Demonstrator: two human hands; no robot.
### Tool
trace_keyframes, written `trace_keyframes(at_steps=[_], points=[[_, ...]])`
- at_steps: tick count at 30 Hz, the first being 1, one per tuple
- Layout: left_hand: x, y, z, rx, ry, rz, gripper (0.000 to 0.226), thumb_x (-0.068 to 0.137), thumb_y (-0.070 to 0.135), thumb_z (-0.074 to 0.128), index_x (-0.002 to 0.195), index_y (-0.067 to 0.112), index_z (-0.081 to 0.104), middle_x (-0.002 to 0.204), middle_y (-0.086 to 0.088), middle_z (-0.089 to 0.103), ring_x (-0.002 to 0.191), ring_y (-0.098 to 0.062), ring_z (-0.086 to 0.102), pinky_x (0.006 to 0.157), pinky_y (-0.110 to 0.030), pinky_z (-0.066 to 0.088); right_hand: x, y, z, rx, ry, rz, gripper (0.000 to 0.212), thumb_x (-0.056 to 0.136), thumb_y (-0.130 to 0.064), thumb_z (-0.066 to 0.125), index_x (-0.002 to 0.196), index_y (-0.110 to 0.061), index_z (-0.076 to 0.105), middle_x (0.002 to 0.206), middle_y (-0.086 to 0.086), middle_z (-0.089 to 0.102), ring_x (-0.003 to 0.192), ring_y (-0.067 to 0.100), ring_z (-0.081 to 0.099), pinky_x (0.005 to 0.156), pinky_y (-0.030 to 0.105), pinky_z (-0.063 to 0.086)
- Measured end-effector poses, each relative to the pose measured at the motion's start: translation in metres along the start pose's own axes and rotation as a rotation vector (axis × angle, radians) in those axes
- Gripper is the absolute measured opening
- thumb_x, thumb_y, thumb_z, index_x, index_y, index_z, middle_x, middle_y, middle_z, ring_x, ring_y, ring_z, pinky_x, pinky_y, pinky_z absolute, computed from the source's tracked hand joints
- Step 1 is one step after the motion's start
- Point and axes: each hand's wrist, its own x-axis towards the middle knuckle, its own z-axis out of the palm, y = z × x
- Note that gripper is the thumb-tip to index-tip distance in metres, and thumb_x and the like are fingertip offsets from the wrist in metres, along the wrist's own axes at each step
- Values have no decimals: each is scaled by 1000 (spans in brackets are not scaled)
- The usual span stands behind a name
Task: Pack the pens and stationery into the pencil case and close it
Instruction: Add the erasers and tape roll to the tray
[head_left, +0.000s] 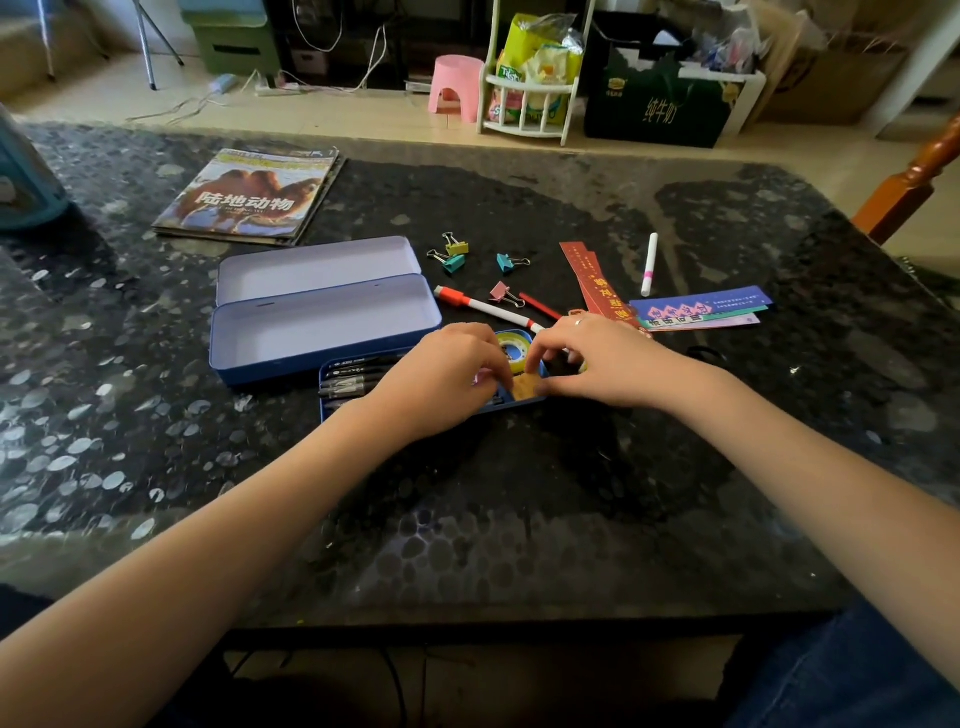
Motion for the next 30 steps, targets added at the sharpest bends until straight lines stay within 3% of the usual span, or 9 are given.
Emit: trace_keyframes(at_steps=[3,5,8,10,14,17,20,25,30], points=[[2,-2,2,-35,102,-9,20,85,5,59,94,16,74,98,-1,65,90,-10,57,81,-25,48,1,1,1,15,-25,3,16,85,-42,63,101,-41,59,98,-13,51,96,8,47,81,35,45],[7,-4,3,-127,238,-88,14,85,9,63,93,16,73,91,0,68,83,-8,60,77,-22,50,2,-1,1,87,48,3,13,88,-38,61,100,-35,62,96,-11,54,89,7,50,79,35,46],[21,-6,4,-331,343,-246,9,80,12,72,86,17,69,83,3,69,79,-6,64,74,-17,52,3,-2,-2,267,194,46,12,92,-27,57,103,-26,61,96,-10,59,86,5,54,69,22,43],[30,-8,6,-342,296,-260,9,77,11,73,81,16,67,79,6,68,77,-4,64,72,-18,53,3,-1,-3,300,239,72,12,93,-23,56,104,-26,59,96,-9,59,87,7,55,66,17,40],[36,-7,9,-171,217,-176,7,79,13,72,82,20,71,73,15,61,71,2,54,62,-3,37,3,5,-3,308,254,99,12,93,-22,55,103,-29,58,99,-7,60,89,8,55,67,19,42],[37,-12,9,-137,221,-146,11,83,11,66,90,17,72,84,7,68,80,-1,56,72,-9,42,5,5,-2,318,264,100,14,93,-19,54,104,-27,59,99,-6,60,88,9,55,64,16,39],[37,-15,9,-62,169,-105,14,86,11,63,95,17,72,93,3,71,80,-3,55,71,-15,40,7,2,0,328,254,91,17,94,-16,53,105,-27,59,99,-6,61,90,10,56,70,20,43],[34,-12,4,-67,89,-44,15,84,13,66,97,17,73,85,10,61,72,1,49,65,-6,34,8,1,1,297,235,84,24,95,-14,50,112,-27,63,106,-6,61,91,6,54,67,14,40],[30,-12,3,-200,103,-102,17,81,7,68,96,15,72,93,1,72,86,-7,64,83,-23,52,3,-3,1,258,220,69,35,94,-10,47,117,-28,66,113,-1,64,95,20,62,84,42,52]])
